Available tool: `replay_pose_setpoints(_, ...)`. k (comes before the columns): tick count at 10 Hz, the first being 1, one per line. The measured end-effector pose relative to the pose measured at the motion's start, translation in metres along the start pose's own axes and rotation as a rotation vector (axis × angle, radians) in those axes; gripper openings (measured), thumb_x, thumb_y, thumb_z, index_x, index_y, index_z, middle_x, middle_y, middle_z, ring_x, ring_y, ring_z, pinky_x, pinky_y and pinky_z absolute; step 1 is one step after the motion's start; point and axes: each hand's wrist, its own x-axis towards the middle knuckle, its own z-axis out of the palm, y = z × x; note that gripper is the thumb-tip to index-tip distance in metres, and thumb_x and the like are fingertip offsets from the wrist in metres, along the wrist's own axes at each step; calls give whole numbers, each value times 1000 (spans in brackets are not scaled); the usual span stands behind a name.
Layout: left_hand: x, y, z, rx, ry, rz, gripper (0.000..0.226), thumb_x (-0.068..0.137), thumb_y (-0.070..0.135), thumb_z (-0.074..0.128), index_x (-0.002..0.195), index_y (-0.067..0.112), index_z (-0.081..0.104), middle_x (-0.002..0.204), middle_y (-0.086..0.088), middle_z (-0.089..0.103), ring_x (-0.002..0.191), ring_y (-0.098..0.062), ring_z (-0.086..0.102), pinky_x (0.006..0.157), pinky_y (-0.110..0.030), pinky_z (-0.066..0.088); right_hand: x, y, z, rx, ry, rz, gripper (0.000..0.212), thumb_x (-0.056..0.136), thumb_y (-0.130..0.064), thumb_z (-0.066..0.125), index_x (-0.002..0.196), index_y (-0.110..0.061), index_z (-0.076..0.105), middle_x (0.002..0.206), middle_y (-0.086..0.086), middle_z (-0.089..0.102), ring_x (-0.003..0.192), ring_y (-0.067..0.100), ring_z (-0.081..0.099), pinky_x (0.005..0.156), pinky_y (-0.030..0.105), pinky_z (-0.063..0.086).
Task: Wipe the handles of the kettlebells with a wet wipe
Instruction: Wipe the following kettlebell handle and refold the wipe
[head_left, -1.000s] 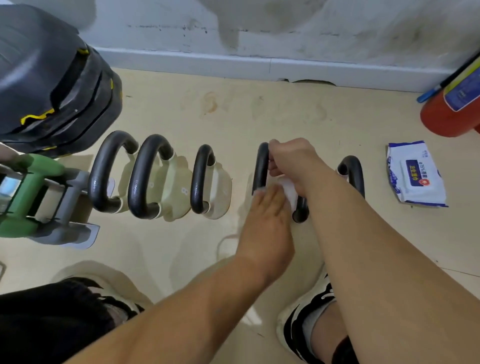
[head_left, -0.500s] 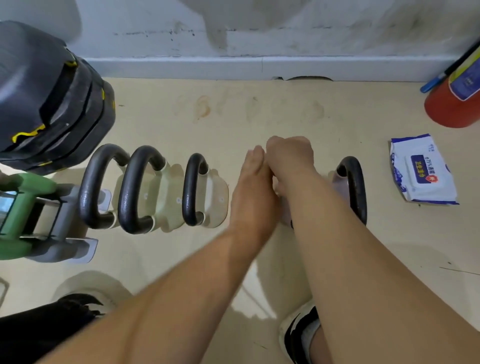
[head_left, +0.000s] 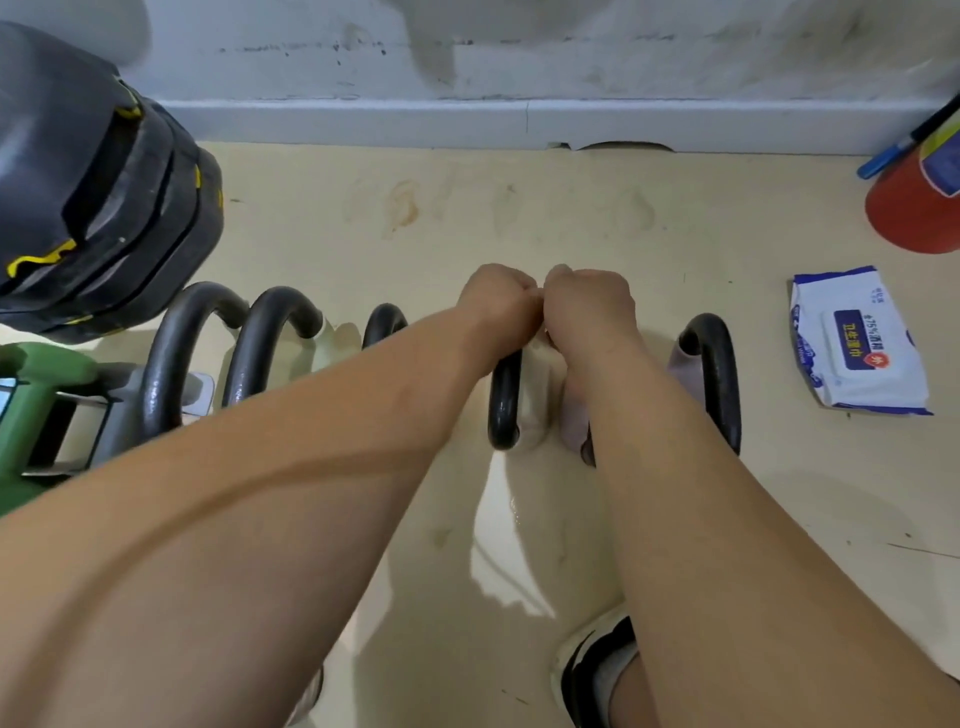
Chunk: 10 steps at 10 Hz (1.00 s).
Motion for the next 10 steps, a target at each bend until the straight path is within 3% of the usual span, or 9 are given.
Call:
replay_pose_setpoints(1,-44,-21,22,-90,193,20,24,93,18,46,71,11,50,63,-1,57,59,-16,49,57,-30,39,1,0,0,115,-87,55,23,95,-26,44,90,-10,59,103,16,70,93,35,70,84,49,60)
replay_pose_setpoints(2,-81,-31,33,46,321,121,28,105,27,37,89,21,58,72,10,63,66,-3,58,58,-12,40,2,-1,-1,131,-94,75,29,89,-31,47,96,-7,62,104,15,73,96,37,72,90,53,59)
replay_pose_setpoints(4,-48,-11,16,-45,87,-110,27,102,18,38,89,9,61,80,-11,65,65,-27,63,63,-37,56,-3,-13,2,63,-68,61,34,85,-29,45,98,-6,68,87,5,70,92,31,70,90,46,59)
replay_pose_setpoints(5,-37,-11,2,-241,-77,-213,40,105,37,42,86,7,61,76,-10,58,58,-21,54,57,-33,54,-4,-7,4,10,-60,62,24,91,-23,48,96,-6,66,81,4,65,78,26,63,83,41,58)
replay_pose_setpoints(6,-60,-40,14,-150,-16,-59,40,102,46,41,87,12,55,76,-5,60,63,-23,57,59,-35,52,-6,-5,4,-6,-68,56,21,92,-22,49,91,-7,64,81,5,63,77,27,63,87,44,58)
replay_pose_setpoints(7,-109,-97,36,-65,141,175,17,101,36,45,106,21,52,87,10,58,81,-19,58,76,-39,50,-9,-7,6,-41,-80,47,22,93,-17,46,92,-3,62,91,12,68,96,32,70,96,47,56)
replay_pose_setpoints(8,-133,-114,43,7,180,207,16,100,32,44,114,26,50,90,14,56,90,-26,55,84,-47,50,-9,-7,6,-31,-75,49,25,92,-18,47,98,-2,65,97,14,72,98,30,71,96,48,56)
replay_pose_setpoints(9,-100,-85,31,129,171,125,33,100,47,38,112,18,50,101,2,64,97,-33,62,84,-50,53,-10,-2,7,-53,-77,-13,17,92,-22,52,76,-17,56,95,11,65,88,26,65,93,50,58)
replay_pose_setpoints(10,-83,-59,24,159,66,67,30,106,37,36,105,11,50,112,-11,67,97,-35,67,81,-46,56,-9,1,6,-38,-67,-24,19,91,-22,53,73,-20,52,88,8,61,82,26,61,90,49,60)
